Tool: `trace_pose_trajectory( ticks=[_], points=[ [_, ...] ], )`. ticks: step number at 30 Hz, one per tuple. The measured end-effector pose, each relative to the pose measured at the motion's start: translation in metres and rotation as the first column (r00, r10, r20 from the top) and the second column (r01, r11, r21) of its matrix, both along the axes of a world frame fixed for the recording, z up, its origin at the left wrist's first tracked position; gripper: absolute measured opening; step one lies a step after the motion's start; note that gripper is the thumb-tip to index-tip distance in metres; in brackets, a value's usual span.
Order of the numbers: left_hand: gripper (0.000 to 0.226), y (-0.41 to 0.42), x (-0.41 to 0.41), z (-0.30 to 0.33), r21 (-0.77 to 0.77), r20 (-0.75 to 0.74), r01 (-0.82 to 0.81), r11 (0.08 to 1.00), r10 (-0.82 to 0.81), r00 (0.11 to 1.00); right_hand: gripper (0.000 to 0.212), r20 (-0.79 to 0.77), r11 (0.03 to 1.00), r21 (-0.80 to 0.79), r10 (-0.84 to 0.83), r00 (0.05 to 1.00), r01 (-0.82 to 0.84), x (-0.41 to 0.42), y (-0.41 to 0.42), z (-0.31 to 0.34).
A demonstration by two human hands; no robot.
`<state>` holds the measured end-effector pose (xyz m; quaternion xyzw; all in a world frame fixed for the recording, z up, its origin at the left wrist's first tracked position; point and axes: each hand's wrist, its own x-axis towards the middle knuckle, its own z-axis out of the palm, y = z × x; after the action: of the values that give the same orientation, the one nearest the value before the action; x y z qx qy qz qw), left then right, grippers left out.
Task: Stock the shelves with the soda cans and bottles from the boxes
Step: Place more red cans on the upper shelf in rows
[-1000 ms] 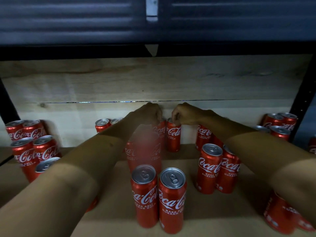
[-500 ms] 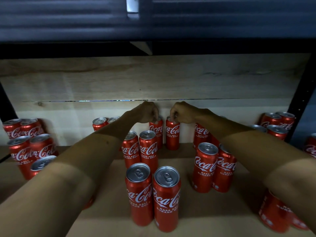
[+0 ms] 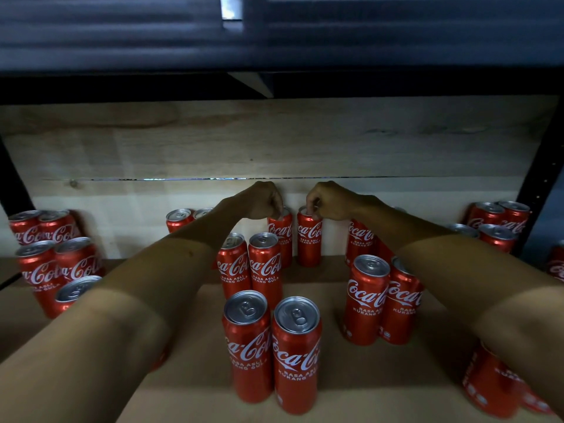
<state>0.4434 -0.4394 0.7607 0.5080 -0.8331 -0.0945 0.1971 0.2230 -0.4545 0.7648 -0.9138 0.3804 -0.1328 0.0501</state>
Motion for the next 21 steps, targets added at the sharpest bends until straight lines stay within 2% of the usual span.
trace_pose_trajectory(
  ticks=[5, 9, 12, 21],
  points=[
    [0.002, 0.004, -0.005, 0.0, -0.035, 0.093, -0.006, 0.999, 0.009, 0.996, 0.008, 0.028, 0.999, 0.014, 0.035, 0.999, -0.036, -0.009, 0.001, -0.001],
    [0.013, 0.006, -0.008, 0.003, -0.03, 0.146, 0.006, 1.0, -0.002, 0.989, 0.008, 0.043, 1.0, 0.023, 0.003, 0.999, -0.004, -0.001, 0.002, -0.003],
    [0.007, 0.005, -0.006, 0.0, -0.064, 0.133, 0.005, 0.998, 0.003, 0.991, 0.001, 0.033, 0.999, 0.027, -0.019, 0.999, 0.018, 0.01, 0.005, -0.003],
    [0.009, 0.009, -0.007, -0.001, -0.038, 0.11, -0.05, 0.998, 0.054, 0.993, 0.006, 0.062, 0.996, 0.045, -0.075, 0.995, 0.072, 0.011, 0.011, -0.005]
  ],
)
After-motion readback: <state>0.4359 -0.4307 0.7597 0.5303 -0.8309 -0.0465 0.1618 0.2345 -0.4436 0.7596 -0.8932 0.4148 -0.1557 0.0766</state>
